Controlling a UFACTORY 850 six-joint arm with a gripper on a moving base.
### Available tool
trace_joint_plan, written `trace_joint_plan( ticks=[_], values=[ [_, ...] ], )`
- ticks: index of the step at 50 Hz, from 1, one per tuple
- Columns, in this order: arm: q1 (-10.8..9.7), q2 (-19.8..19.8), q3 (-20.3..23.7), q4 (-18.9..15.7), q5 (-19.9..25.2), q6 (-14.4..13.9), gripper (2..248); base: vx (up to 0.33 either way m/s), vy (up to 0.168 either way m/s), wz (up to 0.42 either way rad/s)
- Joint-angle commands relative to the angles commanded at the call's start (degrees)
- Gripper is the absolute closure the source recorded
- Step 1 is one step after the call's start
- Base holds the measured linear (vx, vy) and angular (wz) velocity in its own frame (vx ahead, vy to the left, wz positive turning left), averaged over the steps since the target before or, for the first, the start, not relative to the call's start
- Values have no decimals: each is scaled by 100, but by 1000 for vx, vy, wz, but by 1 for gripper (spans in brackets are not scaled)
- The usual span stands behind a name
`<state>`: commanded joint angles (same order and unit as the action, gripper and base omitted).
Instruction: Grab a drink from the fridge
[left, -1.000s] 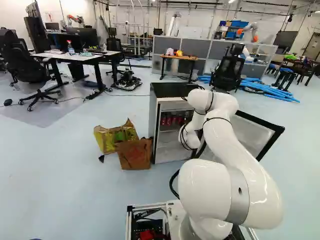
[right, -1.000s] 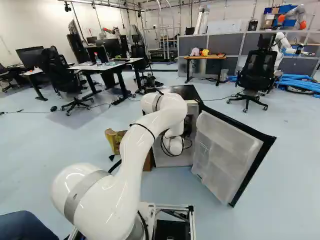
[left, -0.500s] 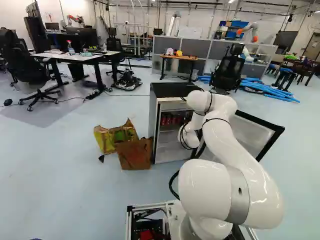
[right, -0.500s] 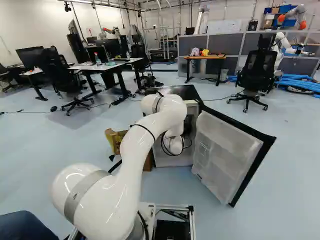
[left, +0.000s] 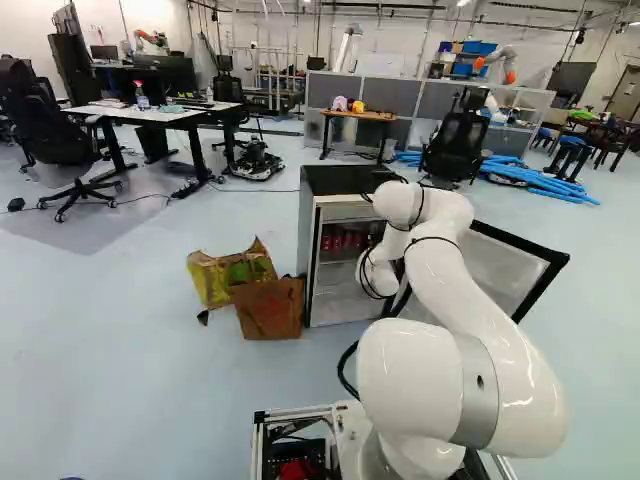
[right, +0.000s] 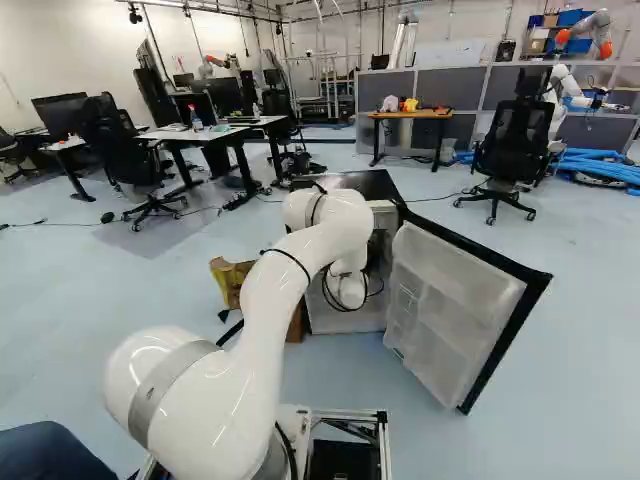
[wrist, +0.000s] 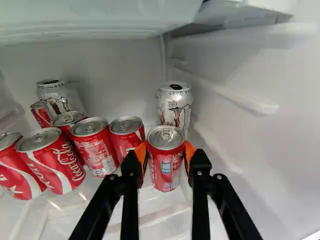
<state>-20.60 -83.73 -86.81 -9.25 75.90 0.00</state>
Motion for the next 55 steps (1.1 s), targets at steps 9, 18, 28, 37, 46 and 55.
trace_joint_plan(
  ticks=[9, 18, 28, 37, 46, 55],
  values=[
    [0, 0, 0, 0, 0, 0, 157, 0, 0, 0],
    [0, 0, 0, 0, 0, 0, 157, 0, 0, 0],
    [-3, 14, 26, 0, 0, 0, 157, 0, 0, 0],
    [-13, 73, 134, 0, 0, 0, 157, 0, 0, 0],
    [-27, 178, 328, 0, 0, 0, 157, 0, 0, 0],
    [-42, 396, 640, 0, 0, 0, 157, 0, 0, 0]
  ],
)
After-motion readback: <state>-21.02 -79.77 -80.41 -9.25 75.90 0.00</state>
